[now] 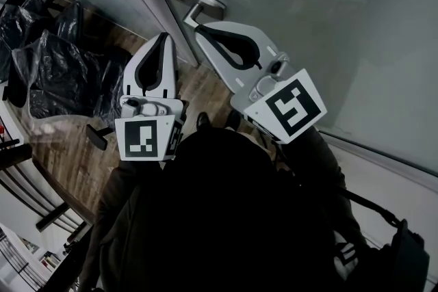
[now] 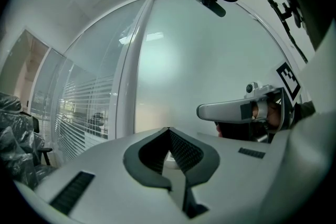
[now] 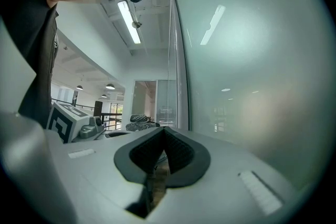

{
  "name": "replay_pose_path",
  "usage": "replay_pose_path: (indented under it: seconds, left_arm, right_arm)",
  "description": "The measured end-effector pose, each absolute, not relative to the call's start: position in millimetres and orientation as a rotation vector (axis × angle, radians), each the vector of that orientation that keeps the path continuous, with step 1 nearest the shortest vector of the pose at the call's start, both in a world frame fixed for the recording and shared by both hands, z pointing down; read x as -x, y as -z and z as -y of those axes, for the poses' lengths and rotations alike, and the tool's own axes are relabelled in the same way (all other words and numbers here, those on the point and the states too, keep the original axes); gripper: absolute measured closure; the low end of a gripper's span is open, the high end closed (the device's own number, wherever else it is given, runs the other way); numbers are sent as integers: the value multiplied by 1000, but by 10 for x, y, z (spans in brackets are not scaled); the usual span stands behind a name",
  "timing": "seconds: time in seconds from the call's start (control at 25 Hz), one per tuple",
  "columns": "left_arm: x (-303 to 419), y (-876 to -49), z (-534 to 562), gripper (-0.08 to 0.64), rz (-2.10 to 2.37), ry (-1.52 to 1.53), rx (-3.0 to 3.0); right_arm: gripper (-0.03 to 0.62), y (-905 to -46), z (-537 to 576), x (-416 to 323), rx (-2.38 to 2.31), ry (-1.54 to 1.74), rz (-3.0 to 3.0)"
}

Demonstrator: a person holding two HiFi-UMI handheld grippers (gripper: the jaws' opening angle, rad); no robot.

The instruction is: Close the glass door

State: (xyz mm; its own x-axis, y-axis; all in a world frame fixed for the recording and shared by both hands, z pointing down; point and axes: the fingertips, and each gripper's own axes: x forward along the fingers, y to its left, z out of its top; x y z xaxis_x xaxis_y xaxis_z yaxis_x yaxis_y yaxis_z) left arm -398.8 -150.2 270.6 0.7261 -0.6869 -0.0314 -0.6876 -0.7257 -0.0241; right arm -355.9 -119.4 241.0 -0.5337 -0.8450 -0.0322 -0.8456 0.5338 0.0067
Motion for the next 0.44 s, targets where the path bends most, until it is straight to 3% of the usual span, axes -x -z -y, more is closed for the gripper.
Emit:
replay_pose_path:
  seconds: [0.44]
  left_arm:
    - [3990, -2724, 1500, 563, -1150, -38, 2882]
  right_arm:
    - [592, -2441, 1189, 3565, 1501, -48, -2734]
